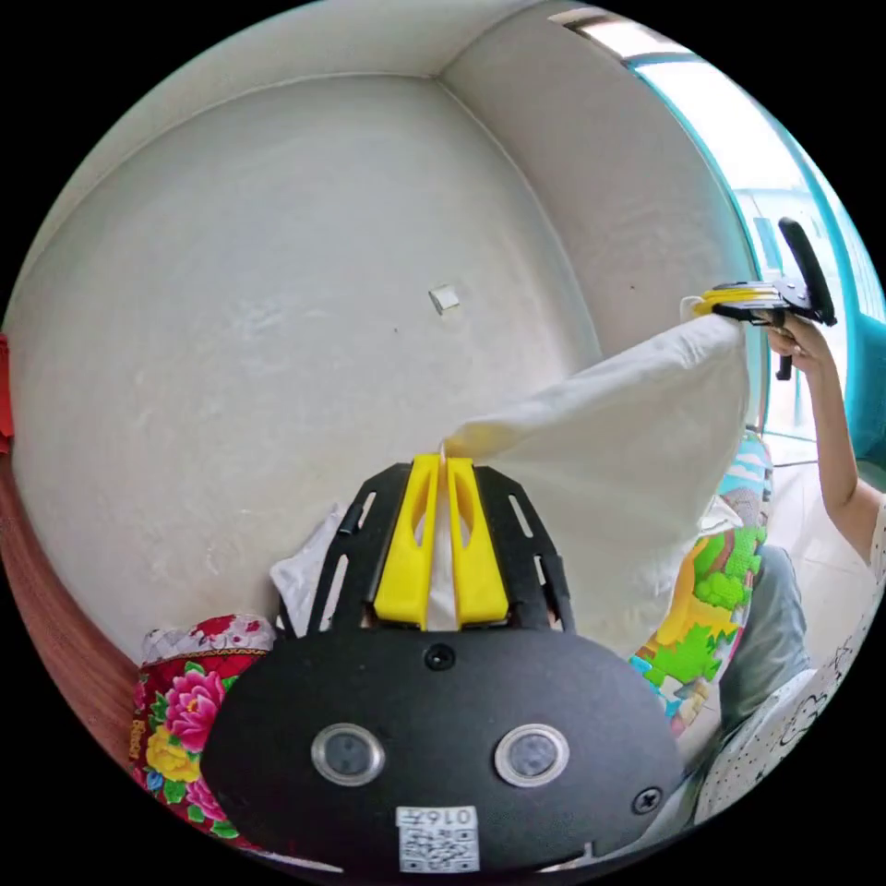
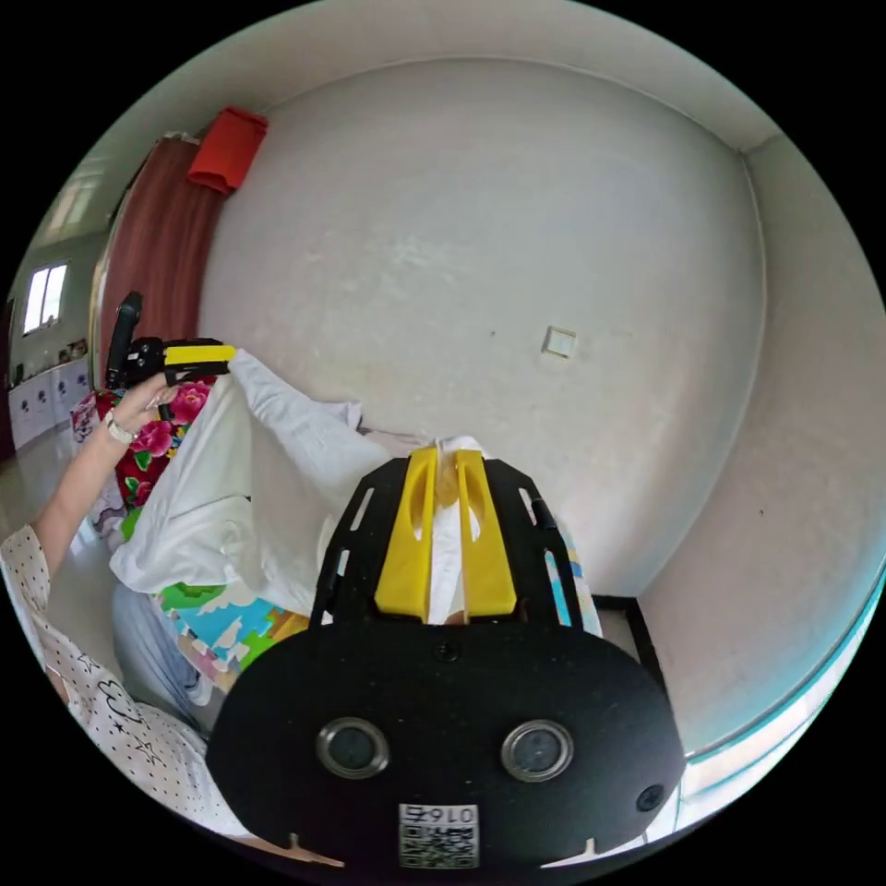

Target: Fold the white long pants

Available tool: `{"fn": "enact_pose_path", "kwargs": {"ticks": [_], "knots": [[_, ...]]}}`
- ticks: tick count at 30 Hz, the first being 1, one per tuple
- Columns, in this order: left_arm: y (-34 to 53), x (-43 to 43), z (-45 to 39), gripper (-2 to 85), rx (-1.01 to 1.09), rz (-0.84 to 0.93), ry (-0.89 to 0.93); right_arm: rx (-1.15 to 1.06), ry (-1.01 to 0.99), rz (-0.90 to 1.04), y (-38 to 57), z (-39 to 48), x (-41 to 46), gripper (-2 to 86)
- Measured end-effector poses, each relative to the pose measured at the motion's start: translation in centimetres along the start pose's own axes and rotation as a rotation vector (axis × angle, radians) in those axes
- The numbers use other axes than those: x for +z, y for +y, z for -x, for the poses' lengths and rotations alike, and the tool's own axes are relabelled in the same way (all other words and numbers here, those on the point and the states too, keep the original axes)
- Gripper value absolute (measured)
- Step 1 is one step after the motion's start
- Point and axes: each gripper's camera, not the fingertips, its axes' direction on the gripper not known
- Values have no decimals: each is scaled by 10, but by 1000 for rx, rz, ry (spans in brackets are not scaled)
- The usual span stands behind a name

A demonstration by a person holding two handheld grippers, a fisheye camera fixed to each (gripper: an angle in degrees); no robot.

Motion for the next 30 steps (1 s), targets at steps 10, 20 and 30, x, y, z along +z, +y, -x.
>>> {"fn": "enact_pose_path", "kwargs": {"ticks": [10, 20, 30], "knots": [[61, 197, -21, -6, -9, 441, -37, 221, 125, 600, 85, -110, 147, 62], [270, 93, -7, 70, -166, 500, 430, -77, -200, 122, 214, -13, 22, 131], [392, 58, 4, 103, -457, 583, 189, -135, -105, 330, 314, 99, 45, 145]]}}
